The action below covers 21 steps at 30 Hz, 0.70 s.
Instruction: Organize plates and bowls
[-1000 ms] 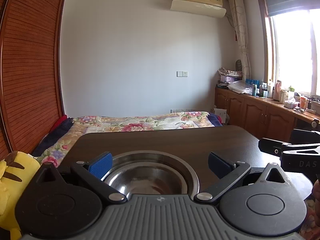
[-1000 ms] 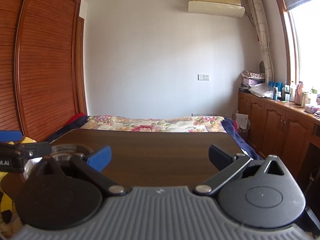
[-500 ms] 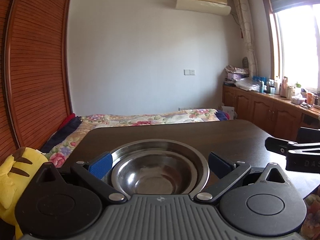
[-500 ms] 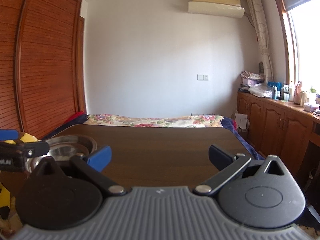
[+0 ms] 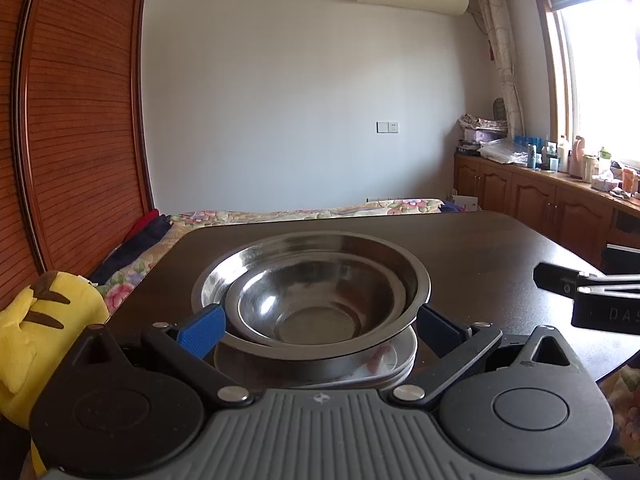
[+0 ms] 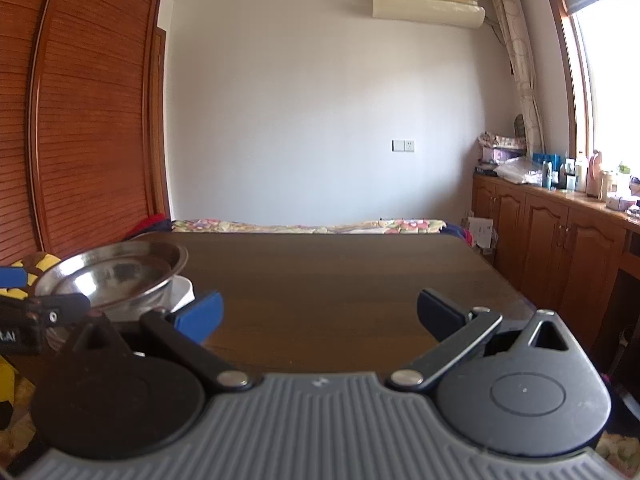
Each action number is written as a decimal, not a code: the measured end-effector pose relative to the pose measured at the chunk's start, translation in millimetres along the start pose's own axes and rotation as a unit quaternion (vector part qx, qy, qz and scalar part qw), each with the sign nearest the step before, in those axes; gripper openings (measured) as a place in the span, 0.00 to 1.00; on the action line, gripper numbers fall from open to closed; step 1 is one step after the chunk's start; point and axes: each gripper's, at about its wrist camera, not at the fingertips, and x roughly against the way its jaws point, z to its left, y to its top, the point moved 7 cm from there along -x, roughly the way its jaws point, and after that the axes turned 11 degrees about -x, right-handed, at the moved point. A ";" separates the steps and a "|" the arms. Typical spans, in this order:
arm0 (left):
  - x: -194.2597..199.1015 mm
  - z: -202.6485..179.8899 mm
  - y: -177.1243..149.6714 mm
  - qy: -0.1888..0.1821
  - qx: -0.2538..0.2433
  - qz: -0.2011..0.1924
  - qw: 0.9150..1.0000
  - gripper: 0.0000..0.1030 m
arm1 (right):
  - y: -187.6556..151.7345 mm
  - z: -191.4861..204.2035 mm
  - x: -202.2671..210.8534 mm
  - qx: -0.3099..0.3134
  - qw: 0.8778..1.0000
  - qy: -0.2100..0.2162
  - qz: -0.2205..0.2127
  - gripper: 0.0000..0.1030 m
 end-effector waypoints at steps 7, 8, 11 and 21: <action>-0.6 3.5 -0.7 0.004 0.003 -0.001 1.000 1.00 | -0.9 -1.0 0.7 0.000 1.000 0.001 0.002 1.00; -0.7 3.7 -0.8 0.004 0.003 -0.001 1.000 1.00 | -0.5 -0.9 1.1 0.000 1.000 0.001 0.002 1.00; 0.5 1.8 -1.2 0.004 0.002 0.000 1.000 1.00 | -0.3 -1.4 0.9 0.000 1.000 0.001 0.003 1.00; 0.1 2.4 -3.0 0.005 0.002 0.002 1.000 1.00 | 0.4 -0.1 -0.1 0.002 1.000 0.001 0.002 1.00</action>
